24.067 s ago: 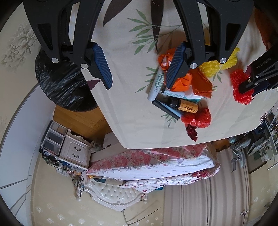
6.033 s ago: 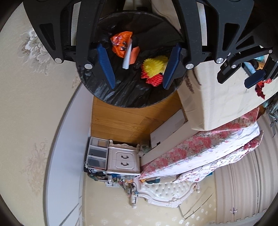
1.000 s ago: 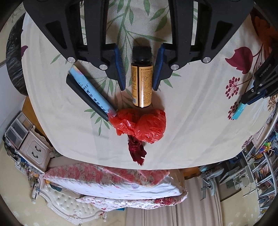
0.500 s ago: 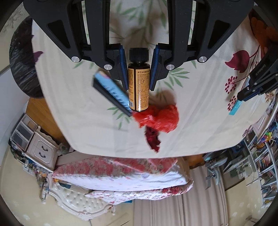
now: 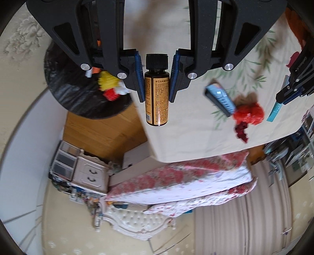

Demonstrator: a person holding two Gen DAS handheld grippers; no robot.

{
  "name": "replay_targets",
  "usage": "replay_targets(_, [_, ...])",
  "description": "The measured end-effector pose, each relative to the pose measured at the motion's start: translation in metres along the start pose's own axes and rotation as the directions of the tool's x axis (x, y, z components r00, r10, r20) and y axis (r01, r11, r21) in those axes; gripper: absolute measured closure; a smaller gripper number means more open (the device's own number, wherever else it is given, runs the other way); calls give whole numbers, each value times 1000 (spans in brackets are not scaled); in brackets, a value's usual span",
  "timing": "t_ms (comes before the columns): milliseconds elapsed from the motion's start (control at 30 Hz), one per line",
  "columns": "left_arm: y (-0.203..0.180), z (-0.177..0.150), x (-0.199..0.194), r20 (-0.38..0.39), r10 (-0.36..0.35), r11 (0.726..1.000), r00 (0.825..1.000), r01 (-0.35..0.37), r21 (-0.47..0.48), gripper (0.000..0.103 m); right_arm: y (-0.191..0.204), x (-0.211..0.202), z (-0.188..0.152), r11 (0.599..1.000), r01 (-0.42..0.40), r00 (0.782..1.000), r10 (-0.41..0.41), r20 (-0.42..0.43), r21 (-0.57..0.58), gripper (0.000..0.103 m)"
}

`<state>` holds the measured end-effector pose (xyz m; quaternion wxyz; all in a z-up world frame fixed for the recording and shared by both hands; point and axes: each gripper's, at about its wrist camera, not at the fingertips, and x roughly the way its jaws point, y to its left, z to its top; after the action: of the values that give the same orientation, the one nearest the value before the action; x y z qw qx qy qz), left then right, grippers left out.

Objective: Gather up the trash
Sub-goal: 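Carry the teal tube and gold bottle over the bin and open both grippers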

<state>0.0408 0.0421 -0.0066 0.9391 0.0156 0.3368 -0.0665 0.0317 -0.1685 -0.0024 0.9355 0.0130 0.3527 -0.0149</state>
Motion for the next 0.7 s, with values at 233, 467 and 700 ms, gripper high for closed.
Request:
replay_targets(233, [-68,20,15,32,-116,989,993,113,92,84,-59,1,-2,989,114,993,-117,19,96,80])
replay_targets(467, [-121,38,30,54,-199,968,978,188,167,84,-91,7,-6,971,189,981,-194,24,144,80])
replay_targets(700, [-165,41,48,49,-236,948,971,218,233,84,-113,18,-10,956,224,973,-231,16,189,80])
